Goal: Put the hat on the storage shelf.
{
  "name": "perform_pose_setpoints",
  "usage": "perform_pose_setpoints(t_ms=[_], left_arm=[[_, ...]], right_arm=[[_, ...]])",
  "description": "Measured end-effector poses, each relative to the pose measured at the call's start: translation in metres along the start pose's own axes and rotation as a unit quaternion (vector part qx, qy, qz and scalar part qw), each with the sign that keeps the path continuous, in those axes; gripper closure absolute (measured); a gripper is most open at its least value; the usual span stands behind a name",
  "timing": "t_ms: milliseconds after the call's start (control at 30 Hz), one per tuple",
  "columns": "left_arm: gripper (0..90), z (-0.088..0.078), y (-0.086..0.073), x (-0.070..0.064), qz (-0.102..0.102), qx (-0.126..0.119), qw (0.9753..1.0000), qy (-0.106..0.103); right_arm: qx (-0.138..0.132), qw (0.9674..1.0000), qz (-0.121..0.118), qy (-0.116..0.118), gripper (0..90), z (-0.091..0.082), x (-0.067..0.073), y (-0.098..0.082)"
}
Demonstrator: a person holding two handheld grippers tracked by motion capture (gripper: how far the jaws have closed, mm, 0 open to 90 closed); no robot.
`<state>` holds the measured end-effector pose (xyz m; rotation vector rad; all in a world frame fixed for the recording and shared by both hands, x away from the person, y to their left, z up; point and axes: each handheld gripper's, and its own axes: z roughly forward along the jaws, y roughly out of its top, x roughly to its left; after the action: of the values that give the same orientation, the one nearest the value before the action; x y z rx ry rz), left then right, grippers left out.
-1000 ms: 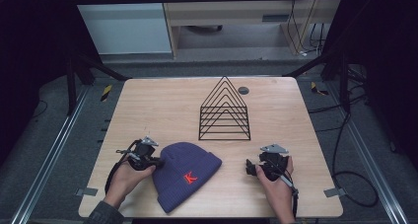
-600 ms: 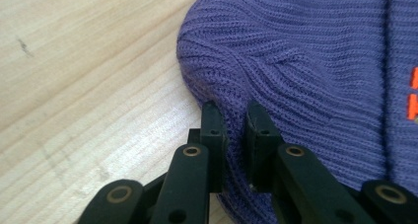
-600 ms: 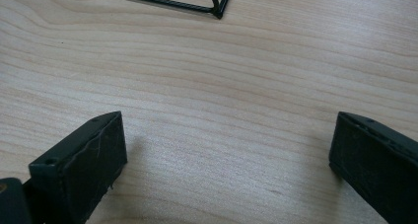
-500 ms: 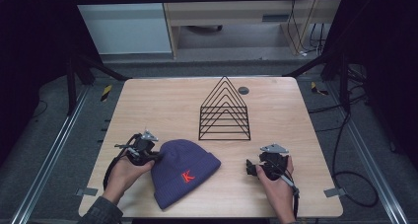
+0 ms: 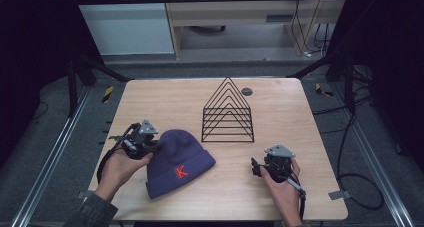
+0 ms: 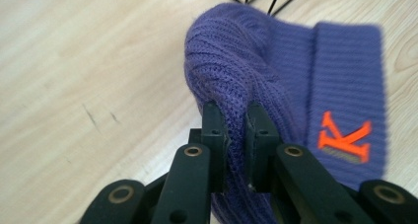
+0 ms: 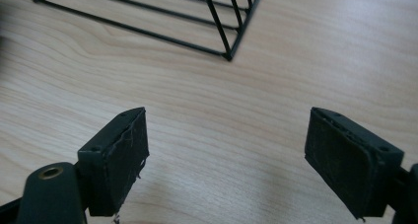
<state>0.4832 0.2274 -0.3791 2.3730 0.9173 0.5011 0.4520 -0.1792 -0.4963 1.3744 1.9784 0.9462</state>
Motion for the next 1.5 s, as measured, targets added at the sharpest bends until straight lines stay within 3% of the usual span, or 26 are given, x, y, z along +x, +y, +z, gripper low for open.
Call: perform_pose_setpoints(t_ms=[300, 633, 767, 1000, 1267, 1500], left_arm=[[81.3, -0.040, 0.020, -0.005, 0.045, -0.035, 0.9983, 0.013], [81.2, -0.073, 0.039, 0.002, 0.098, -0.053, 0.9933, 0.029], [81.2, -0.083, 0.043, 0.007, 0.103, -0.059, 0.9922, 0.036], [81.2, -0.100, 0.048, 0.016, 0.110, -0.080, 0.9901, 0.037], [81.1, -0.123, 0.054, 0.020, 0.135, -0.100, 0.9853, 0.032], [81.1, -0.133, 0.058, 0.017, 0.142, -0.111, 0.9834, 0.021]], right_arm=[[-0.024, 0.9987, -0.035, 0.027, 18.9, -0.024, 0.017, 0.016], [-0.046, 0.9946, -0.066, 0.065, 22.9, -0.040, 0.040, 0.034], [-0.057, 0.9923, -0.078, 0.078, 23.8, -0.043, 0.051, 0.038], [-0.053, 0.9879, -0.096, 0.110, 25.1, -0.040, 0.070, 0.049], [-0.055, 0.9790, -0.129, 0.148, 29.9, -0.035, 0.092, 0.065], [-0.054, 0.9689, -0.140, 0.196, 34.7, -0.028, 0.109, 0.083]])
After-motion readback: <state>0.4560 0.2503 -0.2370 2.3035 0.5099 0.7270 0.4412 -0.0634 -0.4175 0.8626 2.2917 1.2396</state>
